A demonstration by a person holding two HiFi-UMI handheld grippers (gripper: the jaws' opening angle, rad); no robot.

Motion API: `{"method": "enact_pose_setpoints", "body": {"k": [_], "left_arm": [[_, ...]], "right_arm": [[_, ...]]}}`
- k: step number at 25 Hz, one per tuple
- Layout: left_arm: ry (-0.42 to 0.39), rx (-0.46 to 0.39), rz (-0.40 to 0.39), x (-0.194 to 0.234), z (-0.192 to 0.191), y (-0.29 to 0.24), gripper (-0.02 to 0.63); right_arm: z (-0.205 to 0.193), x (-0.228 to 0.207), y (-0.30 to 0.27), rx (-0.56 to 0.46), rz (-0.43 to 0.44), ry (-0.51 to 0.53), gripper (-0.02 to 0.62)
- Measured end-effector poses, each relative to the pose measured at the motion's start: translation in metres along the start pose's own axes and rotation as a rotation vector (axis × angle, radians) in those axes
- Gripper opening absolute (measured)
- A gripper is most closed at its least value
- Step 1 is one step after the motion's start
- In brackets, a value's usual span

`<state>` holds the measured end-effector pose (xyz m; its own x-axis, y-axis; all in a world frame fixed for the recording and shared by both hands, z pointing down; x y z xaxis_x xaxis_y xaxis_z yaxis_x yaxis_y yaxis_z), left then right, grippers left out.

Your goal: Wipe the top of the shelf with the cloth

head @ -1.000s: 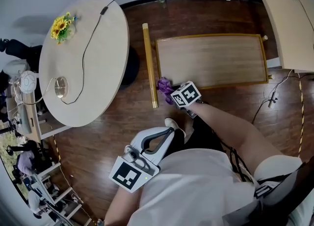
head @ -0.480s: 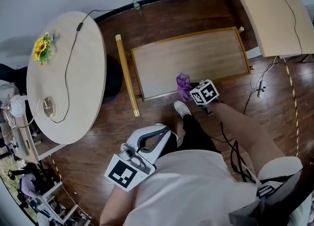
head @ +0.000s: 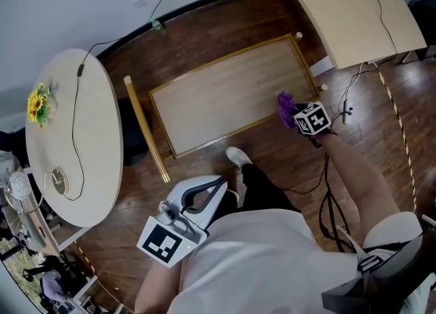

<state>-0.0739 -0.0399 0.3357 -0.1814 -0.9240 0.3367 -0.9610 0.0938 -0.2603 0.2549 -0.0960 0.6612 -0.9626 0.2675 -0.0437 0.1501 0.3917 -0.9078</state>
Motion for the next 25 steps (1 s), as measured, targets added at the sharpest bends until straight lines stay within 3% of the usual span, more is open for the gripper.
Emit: {"method": "enact_pose_setpoints", "body": {"k": [8, 11, 17, 21, 25], "left_arm": [[0.003, 0.016, 0.002, 0.001, 0.010, -0.027, 0.018], [0.004, 0.024, 0.018, 0.001, 0.011, -0.028, 0.018], [-0.024, 0.041, 0.043, -0.007, 0.014, -0.027, 0.018], [-0.055, 0.037, 0.043, -0.023, 0.010, -0.016, 0.018], [-0.087, 0.019, 0.054, -0.052, 0.001, 0.005, 0.018]], "right_arm": [[-0.057, -0.126, 0.021, 0.087, -0.256, 0.014, 0.101], [-0.076, -0.146, 0.021, 0.112, -0.297, 0.011, 0.101], [-0.067, -0.123, 0.034, 0.025, -0.264, -0.026, 0.101], [-0.066, -0.085, 0.071, -0.086, -0.213, -0.107, 0.101], [-0.078, -0.040, 0.119, -0.214, -0.154, -0.110, 0.101]]}}
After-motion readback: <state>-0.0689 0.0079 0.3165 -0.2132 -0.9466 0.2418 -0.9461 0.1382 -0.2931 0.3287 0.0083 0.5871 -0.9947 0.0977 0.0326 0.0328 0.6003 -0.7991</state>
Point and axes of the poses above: the fingertips, and each gripper's own axes: y backward along the fingers, x to its left, z out of its top, the point moved 6 cm from there along y, backward along the fingers, and after that the axes turned 9 degrees about -z, right-handed, at the moved point
